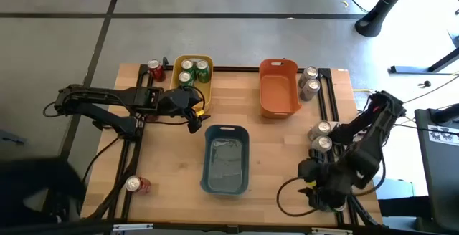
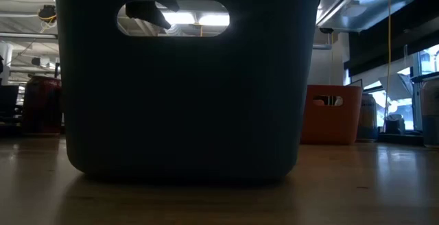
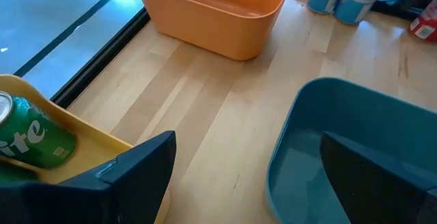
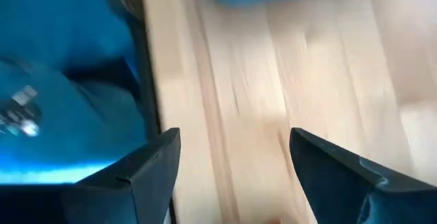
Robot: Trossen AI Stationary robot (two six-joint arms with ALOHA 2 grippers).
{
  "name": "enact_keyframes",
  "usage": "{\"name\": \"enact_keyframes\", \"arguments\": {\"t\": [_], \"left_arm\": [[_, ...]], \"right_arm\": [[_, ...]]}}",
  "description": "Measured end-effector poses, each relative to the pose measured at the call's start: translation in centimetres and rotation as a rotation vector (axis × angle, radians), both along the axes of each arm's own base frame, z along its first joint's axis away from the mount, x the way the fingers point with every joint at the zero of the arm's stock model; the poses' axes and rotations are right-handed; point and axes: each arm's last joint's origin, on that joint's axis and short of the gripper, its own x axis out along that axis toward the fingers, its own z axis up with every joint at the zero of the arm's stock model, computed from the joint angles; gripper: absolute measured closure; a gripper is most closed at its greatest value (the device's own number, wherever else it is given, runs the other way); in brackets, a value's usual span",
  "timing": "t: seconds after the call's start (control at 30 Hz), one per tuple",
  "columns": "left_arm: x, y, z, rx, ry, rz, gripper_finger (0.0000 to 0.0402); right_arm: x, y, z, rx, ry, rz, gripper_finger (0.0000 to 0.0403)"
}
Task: Sort soda cans
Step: Put the green soda can into the yellow bin
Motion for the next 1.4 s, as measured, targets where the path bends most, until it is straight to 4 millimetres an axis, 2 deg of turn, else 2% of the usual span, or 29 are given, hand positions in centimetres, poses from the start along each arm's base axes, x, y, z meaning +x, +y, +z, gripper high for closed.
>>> {"name": "enact_keyframes", "arguments": {"t": [0.2,0.4,0.73,1.0,1.23,1.4], "left_arm": [[0.0,0.0,0.0,-0.003,-0.002,0.003,0.0054],[0.0,0.0,0.0,-0.001,-0.001,0.001,0.0054],[0.0,0.0,0.0,0.004,0.001,-0.002,0.0054],[0.0,0.0,0.0,0.028,0.008,-0.021,0.0054],[0.2,0.1,0.2,0.035,-0.013,-0.026,0.0054],[0.3,0.0,0.4,0.037,-0.033,-0.028,0.0054]], "right_arm": [[-0.2,0.7,-3.1,0.056,0.289,-0.038,0.0128],[-1.2,2.1,-4.8,0.115,0.468,-0.030,0.0128],[-5.0,4.8,-5.0,0.105,0.499,0.012,0.0128],[-7.8,5.8,-5.1,0.055,0.491,0.015,0.0128],[-8.7,6.8,-6.4,-0.019,0.497,0.021,0.0128],[-8.5,7.2,-7.5,-0.088,0.513,0.004,0.0128]]}}
